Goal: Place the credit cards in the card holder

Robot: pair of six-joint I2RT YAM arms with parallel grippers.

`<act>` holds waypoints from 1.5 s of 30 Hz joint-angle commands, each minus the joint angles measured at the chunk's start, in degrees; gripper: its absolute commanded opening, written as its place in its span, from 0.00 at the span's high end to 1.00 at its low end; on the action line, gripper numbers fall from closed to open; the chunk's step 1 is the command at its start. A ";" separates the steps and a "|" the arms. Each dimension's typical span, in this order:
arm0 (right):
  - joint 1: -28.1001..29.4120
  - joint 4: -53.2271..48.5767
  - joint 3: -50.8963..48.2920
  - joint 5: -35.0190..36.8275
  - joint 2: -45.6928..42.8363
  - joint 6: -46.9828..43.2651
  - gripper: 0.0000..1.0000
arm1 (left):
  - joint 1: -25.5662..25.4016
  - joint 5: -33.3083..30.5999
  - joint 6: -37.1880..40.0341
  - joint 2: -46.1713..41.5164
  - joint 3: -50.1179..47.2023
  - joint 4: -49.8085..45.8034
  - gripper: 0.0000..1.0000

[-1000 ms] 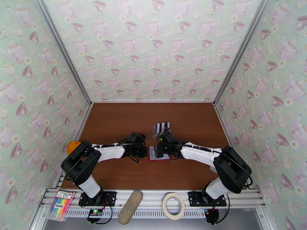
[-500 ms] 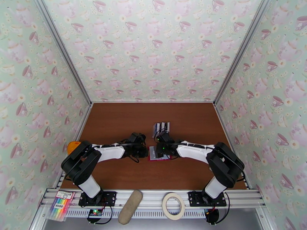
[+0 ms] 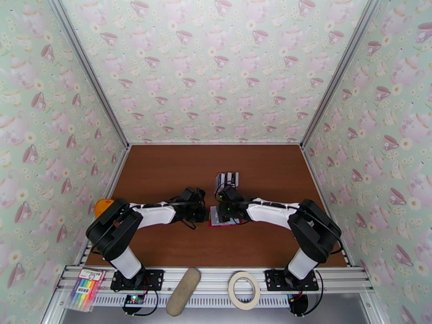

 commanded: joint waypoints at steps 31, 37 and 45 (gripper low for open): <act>3.20 -1.50 3.77 0.86 3.12 -0.39 0.58 | -0.65 1.65 -0.44 1.62 -2.47 -4.18 0.84; 3.71 -1.81 4.44 0.77 3.35 -0.46 0.58 | -0.32 1.60 -0.35 1.77 -2.29 -4.32 0.83; 3.95 -1.50 4.57 0.43 3.66 -0.31 0.58 | 0.05 1.66 -0.27 1.75 -2.38 -4.44 0.84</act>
